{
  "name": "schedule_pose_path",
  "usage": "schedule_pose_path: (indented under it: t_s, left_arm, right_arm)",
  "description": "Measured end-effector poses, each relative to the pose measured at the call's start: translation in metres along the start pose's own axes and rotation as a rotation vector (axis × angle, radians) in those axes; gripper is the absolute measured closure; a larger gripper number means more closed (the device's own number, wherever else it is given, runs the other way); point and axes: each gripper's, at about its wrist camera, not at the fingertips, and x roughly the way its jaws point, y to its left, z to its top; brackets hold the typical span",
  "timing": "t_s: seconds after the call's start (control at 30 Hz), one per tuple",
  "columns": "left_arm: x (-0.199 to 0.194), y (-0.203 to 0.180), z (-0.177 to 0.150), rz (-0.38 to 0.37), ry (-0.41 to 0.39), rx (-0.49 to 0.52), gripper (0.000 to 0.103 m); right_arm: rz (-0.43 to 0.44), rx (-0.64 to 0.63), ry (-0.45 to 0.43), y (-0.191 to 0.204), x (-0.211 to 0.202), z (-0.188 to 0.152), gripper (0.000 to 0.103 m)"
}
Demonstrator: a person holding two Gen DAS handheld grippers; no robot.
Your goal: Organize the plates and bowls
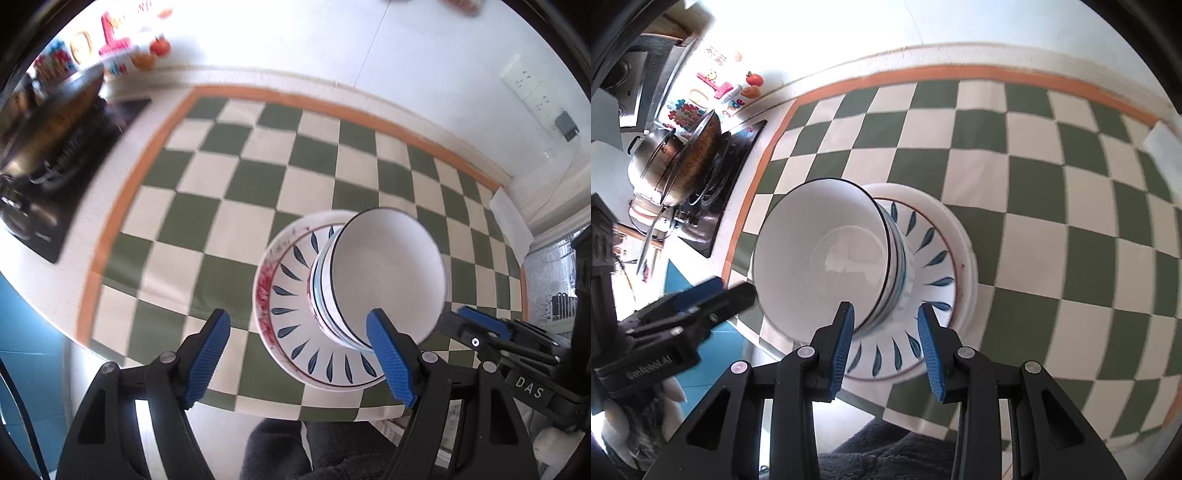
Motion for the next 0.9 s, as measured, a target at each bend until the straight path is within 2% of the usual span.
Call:
schedule_pose_path:
  t_s: [0.1, 0.13, 0.17, 0.23, 0.27, 0.3, 0.37, 0.47, 0.6, 0.8, 0.9]
  left_arm:
    - [-0.023, -0.001, -0.007, 0.028, -0.053, 0.019, 0.027]
    - [-0.029, -0.001, -0.009, 0.043, -0.063, 0.027, 0.024]
    - [-0.035, -0.002, -0.012, 0.050, -0.076, 0.038, 0.021]
    - [-0.046, -0.003, -0.018, 0.038, -0.096, 0.057, 0.005]
    - [-0.050, -0.003, -0.021, 0.034, -0.095, 0.060, 0.004]
    - [-0.056, -0.003, -0.025, 0.027, -0.101, 0.063, 0.004]
    - [-0.069, -0.005, -0.032, 0.034, -0.133, 0.073, 0.004]
    - [-0.086, -0.008, -0.042, 0.059, -0.184, 0.082, 0.003]
    - [-0.112, -0.010, -0.057, 0.068, -0.252, 0.089, 0.003]
    - [-0.168, -0.016, -0.089, 0.074, -0.359, 0.104, 0.003]
    - [-0.204, -0.021, -0.116, 0.102, -0.428, 0.124, 0.003]
  right_arm:
    - [-0.024, 0.001, -0.044, 0.008, -0.026, -0.016, 0.064]
    - [-0.030, 0.002, -0.059, 0.010, -0.034, -0.021, 0.063]
    - [-0.037, 0.005, -0.075, 0.012, -0.042, -0.027, 0.058]
    - [-0.056, 0.012, -0.111, 0.018, -0.060, -0.039, 0.053]
    - [-0.056, 0.016, -0.126, 0.021, -0.068, -0.044, 0.045]
    - [-0.056, 0.020, -0.140, 0.024, -0.077, -0.050, 0.030]
    - [-0.065, 0.028, -0.166, 0.029, -0.091, -0.059, 0.012]
    - [-0.141, 0.018, -0.244, 0.038, -0.114, -0.072, 0.009]
    - [-0.176, 0.006, -0.332, 0.044, -0.141, -0.091, 0.006]
    - [-0.160, -0.004, -0.400, 0.055, -0.180, -0.123, 0.005]
    - [-0.152, -0.028, -0.475, 0.070, -0.215, -0.152, 0.005]
